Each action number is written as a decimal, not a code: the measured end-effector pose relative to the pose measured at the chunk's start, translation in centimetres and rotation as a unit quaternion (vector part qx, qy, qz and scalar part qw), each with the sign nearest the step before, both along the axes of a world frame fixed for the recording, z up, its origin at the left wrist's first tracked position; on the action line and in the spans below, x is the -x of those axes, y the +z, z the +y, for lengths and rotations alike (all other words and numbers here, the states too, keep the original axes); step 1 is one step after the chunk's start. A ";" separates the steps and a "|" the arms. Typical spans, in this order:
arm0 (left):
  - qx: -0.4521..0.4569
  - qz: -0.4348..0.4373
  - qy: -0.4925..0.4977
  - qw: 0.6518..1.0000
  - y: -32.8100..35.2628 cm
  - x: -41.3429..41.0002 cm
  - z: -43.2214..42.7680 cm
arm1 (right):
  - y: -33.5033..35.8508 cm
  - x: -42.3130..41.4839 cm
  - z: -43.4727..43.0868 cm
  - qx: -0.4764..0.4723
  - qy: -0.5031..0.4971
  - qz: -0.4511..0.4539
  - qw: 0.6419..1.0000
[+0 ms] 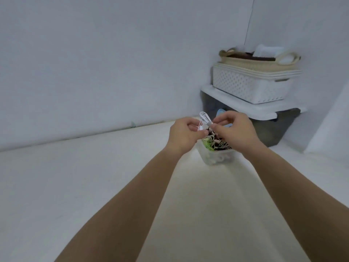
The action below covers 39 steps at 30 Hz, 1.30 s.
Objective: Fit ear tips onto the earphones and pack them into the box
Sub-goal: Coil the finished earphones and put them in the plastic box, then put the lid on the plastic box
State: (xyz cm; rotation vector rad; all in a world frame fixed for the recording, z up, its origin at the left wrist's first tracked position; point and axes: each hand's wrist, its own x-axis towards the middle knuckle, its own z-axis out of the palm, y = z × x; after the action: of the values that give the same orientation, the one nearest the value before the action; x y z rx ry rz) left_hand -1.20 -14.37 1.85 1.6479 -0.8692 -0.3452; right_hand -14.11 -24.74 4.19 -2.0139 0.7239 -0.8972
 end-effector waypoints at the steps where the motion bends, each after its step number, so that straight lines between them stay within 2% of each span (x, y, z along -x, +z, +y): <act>1: -0.010 -0.021 0.003 1.000 0.0 0.1 -1.5 | -0.1 0.2 -1.0 0.037 -0.036 0.021 0.998; 4: -0.058 -0.099 0.006 0.993 0.1 0.6 -6.1 | -0.3 0.8 -3.8 0.127 -0.128 0.111 0.977; 8: -0.142 -0.193 0.004 0.971 0.0 -0.1 -9.2 | -1.1 0.1 -5.0 0.185 -0.151 0.196 0.951; 13: -0.206 -0.208 0.003 0.956 -1.1 -1.7 -10.6 | -2.7 -1.6 -5.7 0.286 -0.171 0.313 0.889; 16: -0.197 -0.213 -0.014 0.957 -1.5 -2.0 -10.5 | -2.7 -1.6 -5.6 0.305 -0.140 0.384 0.860; 21: -0.163 -0.234 -0.031 0.958 -1.8 -2.6 -10.4 | -2.5 -1.3 -5.5 0.283 -0.087 0.421 0.857; 24: -0.147 -0.249 -0.049 0.956 -2.0 -1.7 -10.0 | -2.6 -0.5 -5.5 0.210 -0.078 0.384 0.896; 27: -0.192 -0.268 -0.076 0.941 -2.2 -0.6 -10.0 | -3.1 1.1 -5.2 0.182 -0.109 0.238 0.948; 29: -0.194 -0.265 -0.068 0.942 -2.1 -0.5 -10.0 | -3.7 2.1 -5.0 0.163 -0.132 0.159 0.965; 34: -0.089 -0.182 0.017 0.979 -2.6 -0.8 -8.6 | -5.3 3.7 -4.8 0.092 -0.209 0.053 0.972; 37: -0.059 -0.105 0.092 0.988 -3.3 -0.5 -7.1 | -6.0 3.9 -4.6 0.067 -0.249 0.021 0.966; 39: -0.050 -0.066 0.097 0.992 -4.1 -0.1 -6.5 | -6.8 3.5 -5.0 0.070 -0.260 0.019 0.963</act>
State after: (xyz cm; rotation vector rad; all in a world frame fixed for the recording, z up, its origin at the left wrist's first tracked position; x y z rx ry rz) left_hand -1.15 -20.82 -2.27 1.8487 -0.7911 -0.1486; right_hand -17.57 -29.74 -2.57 -1.9973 1.2777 -1.2380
